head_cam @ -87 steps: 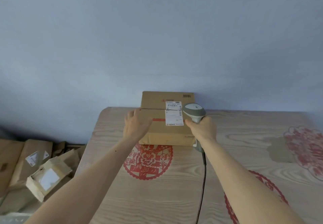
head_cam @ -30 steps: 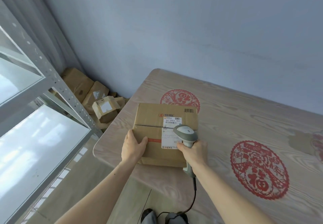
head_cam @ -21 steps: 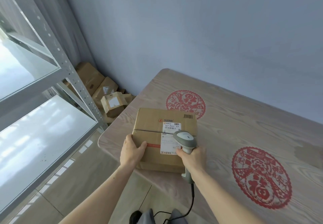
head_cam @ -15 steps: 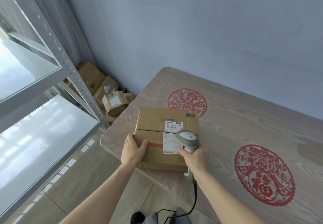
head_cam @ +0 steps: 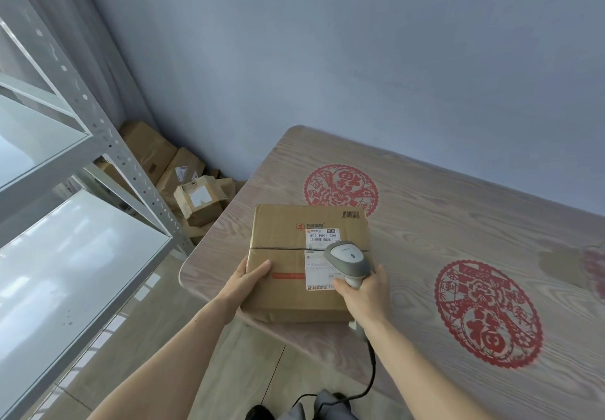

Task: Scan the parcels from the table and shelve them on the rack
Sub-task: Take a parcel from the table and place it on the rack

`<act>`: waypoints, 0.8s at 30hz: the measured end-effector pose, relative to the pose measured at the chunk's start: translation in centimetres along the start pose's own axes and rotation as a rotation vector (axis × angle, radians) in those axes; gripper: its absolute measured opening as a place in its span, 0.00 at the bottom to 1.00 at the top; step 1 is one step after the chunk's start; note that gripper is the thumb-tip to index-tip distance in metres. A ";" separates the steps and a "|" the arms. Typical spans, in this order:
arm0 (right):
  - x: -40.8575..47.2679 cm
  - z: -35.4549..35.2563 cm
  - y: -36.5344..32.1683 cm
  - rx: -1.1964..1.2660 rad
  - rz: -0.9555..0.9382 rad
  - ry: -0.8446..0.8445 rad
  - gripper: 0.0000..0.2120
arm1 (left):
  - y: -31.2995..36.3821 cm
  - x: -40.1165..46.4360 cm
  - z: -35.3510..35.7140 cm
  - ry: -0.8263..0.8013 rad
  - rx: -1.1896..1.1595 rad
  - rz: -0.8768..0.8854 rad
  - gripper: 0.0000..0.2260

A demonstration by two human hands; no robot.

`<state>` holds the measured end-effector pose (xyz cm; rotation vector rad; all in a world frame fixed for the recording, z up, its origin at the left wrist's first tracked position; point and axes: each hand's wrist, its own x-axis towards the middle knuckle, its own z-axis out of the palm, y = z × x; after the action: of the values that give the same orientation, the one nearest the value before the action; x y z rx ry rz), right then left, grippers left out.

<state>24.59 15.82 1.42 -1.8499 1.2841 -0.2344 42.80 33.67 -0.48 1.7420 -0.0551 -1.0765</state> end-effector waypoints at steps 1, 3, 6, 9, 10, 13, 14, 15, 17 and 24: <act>0.2 0.1 0.2 -0.012 0.007 -0.009 0.24 | 0.0 0.1 -0.1 -0.032 -0.018 0.006 0.35; 0.3 0.1 0.1 -0.023 0.014 -0.030 0.22 | -0.1 0.3 0.0 -0.065 -0.065 0.009 0.34; 0.2 0.2 0.1 -0.061 -0.010 -0.061 0.15 | -0.5 0.6 0.4 -0.070 -0.147 0.010 0.32; 0.3 0.1 0.0 -0.087 -0.024 -0.066 0.14 | -0.9 0.6 0.6 -0.036 -0.218 -0.007 0.27; 0.4 0.1 0.1 -0.093 -0.020 -0.069 0.15 | -0.9 0.6 0.7 -0.027 -0.234 -0.009 0.25; 0.4 0.1 0.3 -0.104 -0.031 -0.060 0.17 | -1.0 0.3 0.9 -0.017 -0.275 -0.017 0.23; 0.4 0.0 0.3 -0.112 -0.031 -0.059 0.17 | -1.0 0.2 0.9 -0.022 -0.287 -0.021 0.24; 0.3 0.1 0.4 -0.115 -0.031 -0.055 0.17 | -1.0 0.1 0.8 -0.026 -0.301 -0.026 0.24; 0.3 0.2 0.6 -0.118 -0.041 -0.039 0.16 | -1.1 -0.1 0.7 -0.040 -0.327 -0.035 0.25; 0.2 0.1 0.6 -0.094 -0.028 -0.029 0.18 | -1.0 0.1 0.4 -0.070 -0.332 0.012 0.40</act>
<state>24.33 15.68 0.87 -1.9446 1.2694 -0.1642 42.14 33.74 -1.37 1.4050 0.0663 -1.0713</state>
